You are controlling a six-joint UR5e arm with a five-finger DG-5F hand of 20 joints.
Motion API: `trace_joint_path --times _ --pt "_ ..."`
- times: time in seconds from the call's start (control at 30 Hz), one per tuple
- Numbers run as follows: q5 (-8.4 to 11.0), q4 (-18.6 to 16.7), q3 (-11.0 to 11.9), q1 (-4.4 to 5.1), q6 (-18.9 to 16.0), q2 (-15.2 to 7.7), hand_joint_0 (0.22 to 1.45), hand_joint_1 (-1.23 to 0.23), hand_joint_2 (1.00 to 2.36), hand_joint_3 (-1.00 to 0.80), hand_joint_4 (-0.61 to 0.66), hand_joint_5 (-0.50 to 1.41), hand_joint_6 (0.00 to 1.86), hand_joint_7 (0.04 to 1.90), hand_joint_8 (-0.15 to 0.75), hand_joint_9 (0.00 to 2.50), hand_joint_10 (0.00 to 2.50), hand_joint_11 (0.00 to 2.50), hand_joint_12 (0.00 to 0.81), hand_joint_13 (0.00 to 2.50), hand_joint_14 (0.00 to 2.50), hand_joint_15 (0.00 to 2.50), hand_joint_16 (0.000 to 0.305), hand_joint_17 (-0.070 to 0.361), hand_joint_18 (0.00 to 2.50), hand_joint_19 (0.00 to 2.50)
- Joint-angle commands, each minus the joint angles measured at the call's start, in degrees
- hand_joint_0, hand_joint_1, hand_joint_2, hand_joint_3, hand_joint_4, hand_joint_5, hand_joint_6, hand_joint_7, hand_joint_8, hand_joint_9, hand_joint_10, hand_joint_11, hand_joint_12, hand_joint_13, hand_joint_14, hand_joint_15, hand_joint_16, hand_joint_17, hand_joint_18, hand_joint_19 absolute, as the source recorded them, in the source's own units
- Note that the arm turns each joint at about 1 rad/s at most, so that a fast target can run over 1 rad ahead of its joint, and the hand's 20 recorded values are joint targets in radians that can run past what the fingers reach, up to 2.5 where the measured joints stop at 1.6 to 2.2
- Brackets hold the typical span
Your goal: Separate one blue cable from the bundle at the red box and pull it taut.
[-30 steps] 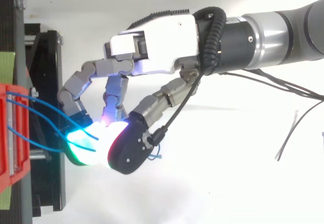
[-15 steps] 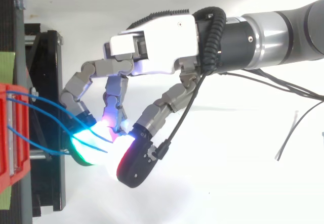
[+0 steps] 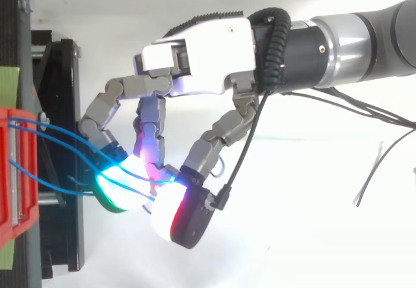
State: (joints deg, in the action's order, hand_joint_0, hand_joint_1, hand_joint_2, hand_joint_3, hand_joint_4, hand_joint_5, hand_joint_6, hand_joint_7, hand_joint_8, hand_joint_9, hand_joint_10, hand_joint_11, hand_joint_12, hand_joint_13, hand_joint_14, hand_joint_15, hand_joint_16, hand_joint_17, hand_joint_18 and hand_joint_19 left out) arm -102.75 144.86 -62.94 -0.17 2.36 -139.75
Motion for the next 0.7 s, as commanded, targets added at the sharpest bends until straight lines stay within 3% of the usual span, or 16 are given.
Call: trace_joint_path --times 0.0,0.1,0.17,0.27,0.37,0.53,0.67 --pt "-0.08 0.16 0.01 0.0 0.02 0.0 0.41 -0.87 1.0 -0.5 0.06 -0.06 0.89 1.14 0.488 1.48 0.03 1.07 0.518 1.32 0.03 0.81 0.072 0.162 1.19 0.72" --pt "-0.08 0.16 0.01 0.0 0.02 0.0 0.42 -0.75 1.0 -0.5 0.05 -0.05 0.88 1.12 0.483 1.52 0.03 1.06 0.52 1.37 0.03 0.8 0.073 0.164 1.23 0.73" --pt "-0.08 0.24 0.01 0.0 -0.07 0.0 0.47 -0.59 1.0 -0.5 0.04 -0.05 0.87 1.11 0.459 1.54 0.03 1.05 0.498 1.35 0.03 0.8 0.069 0.155 1.19 0.77" --pt "-0.08 0.24 0.01 0.0 -0.07 0.0 0.55 -0.51 1.0 -0.5 0.02 -0.05 0.86 1.12 0.424 1.52 0.03 1.05 0.472 1.33 0.03 0.8 0.062 0.141 1.12 0.8" --pt "-0.35 0.51 -0.08 -0.18 -0.07 0.0 0.62 -0.56 1.0 -0.5 0.03 -0.06 0.85 1.14 0.421 1.51 0.03 1.05 0.467 1.32 0.03 0.82 0.06 0.136 1.11 0.83" --pt "-0.43 0.51 0.01 -0.18 -0.07 0.0 0.62 -0.68 1.01 -0.37 0.09 -0.09 0.85 1.2 0.426 1.43 0.03 1.06 0.473 1.31 0.03 0.82 0.063 0.141 1.11 0.81" --pt "-0.43 0.42 0.01 -0.18 -0.07 0.0 0.65 -0.76 1.01 -0.35 0.13 -0.14 0.88 1.15 0.421 1.26 0.02 1.11 0.481 1.27 0.03 0.82 0.063 0.142 1.11 0.79"
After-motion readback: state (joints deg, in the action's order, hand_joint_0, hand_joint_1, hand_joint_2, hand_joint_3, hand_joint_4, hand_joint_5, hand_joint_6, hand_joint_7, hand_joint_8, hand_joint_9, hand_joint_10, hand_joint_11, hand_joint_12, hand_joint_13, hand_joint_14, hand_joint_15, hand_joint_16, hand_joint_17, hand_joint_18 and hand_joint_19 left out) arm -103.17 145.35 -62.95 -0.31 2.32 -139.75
